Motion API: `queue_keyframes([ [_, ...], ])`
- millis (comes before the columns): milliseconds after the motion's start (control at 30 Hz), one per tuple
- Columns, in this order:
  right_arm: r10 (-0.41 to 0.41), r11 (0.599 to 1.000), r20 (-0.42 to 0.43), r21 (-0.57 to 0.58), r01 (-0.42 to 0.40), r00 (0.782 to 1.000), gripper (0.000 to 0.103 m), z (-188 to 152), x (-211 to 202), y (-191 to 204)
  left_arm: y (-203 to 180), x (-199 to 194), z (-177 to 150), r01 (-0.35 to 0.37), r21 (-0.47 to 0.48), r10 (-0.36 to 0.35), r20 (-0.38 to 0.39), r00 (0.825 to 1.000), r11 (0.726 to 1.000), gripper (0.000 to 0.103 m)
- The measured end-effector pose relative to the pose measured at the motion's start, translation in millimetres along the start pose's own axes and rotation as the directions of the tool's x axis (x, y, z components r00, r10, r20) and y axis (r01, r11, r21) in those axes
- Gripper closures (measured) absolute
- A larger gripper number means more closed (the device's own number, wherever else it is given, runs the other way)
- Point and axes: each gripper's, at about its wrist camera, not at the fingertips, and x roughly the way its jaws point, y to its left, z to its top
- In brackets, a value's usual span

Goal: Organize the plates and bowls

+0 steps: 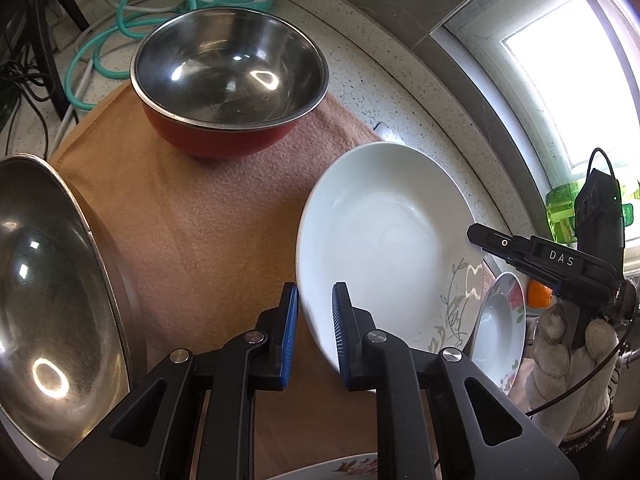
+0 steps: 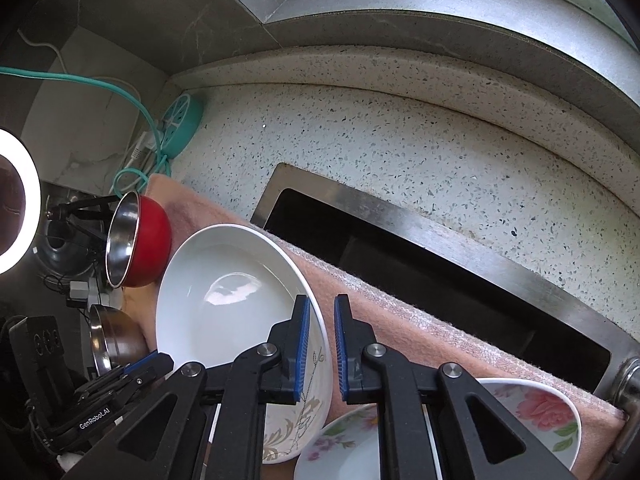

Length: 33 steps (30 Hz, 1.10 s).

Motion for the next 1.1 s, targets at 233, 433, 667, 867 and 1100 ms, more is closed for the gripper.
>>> queue_keyframes([
  [233, -0.006, 1.000, -0.008, -0.001, 0.006, 1.000, 0.095, -1.1, 3.1, 1.6, 1.7, 1.4, 1.3, 0.002, -0.002, -0.002, -0.003, 1.000, 1.000, 0.089],
  [433, -0.013, 1.000, -0.004, 0.009, 0.013, 1.000, 0.095, -1.3, 2.9, 2.2, 0.6, 2.3, -0.3, 0.000, -0.004, 0.000, 0.001, 1.000, 1.000, 0.090],
  [667, -0.010, 1.000, -0.001, 0.030, 0.010, 1.000, 0.095, -3.6, 1.1, 0.9, 0.2, 0.9, -0.1, -0.002, -0.007, 0.002, 0.004, 1.000, 1.000, 0.090],
  [867, -0.002, 0.999, 0.000, 0.048, 0.002, 1.000, 0.095, -6.4, -1.2, 0.5, 1.5, -2.3, 0.3, -0.003, -0.013, 0.004, 0.008, 1.000, 1.000, 0.090],
  [1100, 0.005, 0.998, 0.003, 0.058, -0.005, 1.000, 0.095, -9.4, -4.3, 3.6, 4.2, -10.5, 1.4, 0.004, -0.023, -0.003, 0.031, 1.000, 1.000, 0.090],
])
